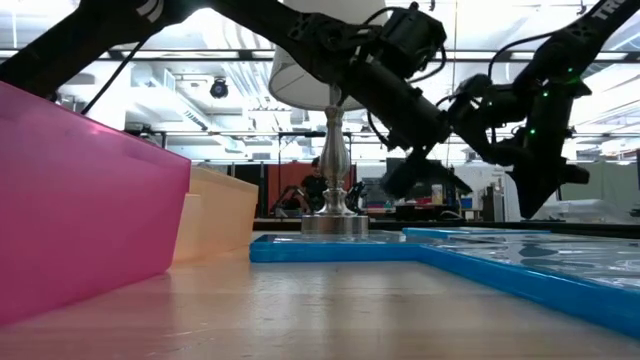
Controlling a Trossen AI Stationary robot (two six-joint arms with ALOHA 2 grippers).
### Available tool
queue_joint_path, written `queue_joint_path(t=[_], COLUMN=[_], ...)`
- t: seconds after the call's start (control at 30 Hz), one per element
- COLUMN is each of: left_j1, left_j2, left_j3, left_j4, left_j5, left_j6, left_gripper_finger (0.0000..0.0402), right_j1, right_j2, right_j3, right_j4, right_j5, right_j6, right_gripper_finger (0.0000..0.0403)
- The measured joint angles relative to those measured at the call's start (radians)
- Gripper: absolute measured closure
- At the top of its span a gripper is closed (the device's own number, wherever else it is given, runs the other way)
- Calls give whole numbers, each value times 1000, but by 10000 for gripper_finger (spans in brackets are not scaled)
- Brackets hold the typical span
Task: Pick & place jewel cases by type
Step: Put the top blue CD case into the orange bin
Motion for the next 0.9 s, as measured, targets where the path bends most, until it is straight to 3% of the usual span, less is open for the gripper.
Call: queue_joint_path(t=[0.27,0.9], left_j1=[4,50], left_j2=[-9,-10], left_j3=[-7,-117], left_j4=[-17,-35], left_j5=[-83,-97], left_j6=[2,-63], left_gripper_finger=[194,193], right_j1=[-57,-57], right_j2=[4,76], right_j3=[-3,-24], right_j4=[36,97], right_j5=[-89,-92], right_j6=[-57,-68], right_gripper_finger=[395,395])
